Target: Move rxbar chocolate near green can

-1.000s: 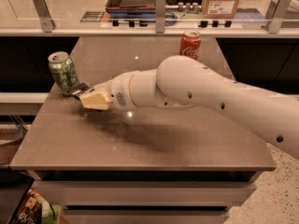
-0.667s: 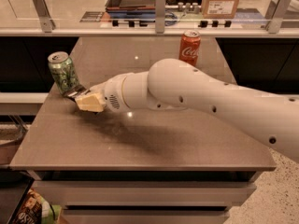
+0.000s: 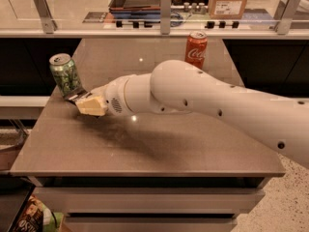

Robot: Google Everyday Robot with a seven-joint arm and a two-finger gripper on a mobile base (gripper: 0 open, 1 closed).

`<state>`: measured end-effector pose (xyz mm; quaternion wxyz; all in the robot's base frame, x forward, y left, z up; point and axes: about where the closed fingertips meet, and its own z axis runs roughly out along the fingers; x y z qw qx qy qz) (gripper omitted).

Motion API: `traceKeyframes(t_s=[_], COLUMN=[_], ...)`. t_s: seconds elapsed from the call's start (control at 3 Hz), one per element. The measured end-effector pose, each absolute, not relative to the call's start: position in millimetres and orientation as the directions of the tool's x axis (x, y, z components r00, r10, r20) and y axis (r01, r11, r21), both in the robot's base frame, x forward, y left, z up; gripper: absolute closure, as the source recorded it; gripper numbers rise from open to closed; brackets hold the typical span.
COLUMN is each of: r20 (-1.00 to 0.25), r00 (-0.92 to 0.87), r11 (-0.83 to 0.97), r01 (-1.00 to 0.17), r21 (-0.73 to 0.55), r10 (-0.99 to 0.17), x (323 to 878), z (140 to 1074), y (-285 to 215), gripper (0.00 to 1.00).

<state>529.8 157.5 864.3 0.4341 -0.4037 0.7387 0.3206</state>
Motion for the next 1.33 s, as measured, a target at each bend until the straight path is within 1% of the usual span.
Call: traceKeyframes(t_s=[0.67, 1.0, 1.33], r20=[-0.901, -0.902, -0.902], r00=[-0.289, -0.286, -0.285], r11=[0.464, 0.462, 0.461], r01=[-0.878, -0.880, -0.880], r21=[0.116, 0.113, 0.113], r10=[-0.322, -0.324, -0.324], x=[527.1, 525.8, 525.7], z=[867.4, 868.8, 868.9], y=[160.6, 162.0, 162.2], gripper=[0.14, 0.00, 0.00])
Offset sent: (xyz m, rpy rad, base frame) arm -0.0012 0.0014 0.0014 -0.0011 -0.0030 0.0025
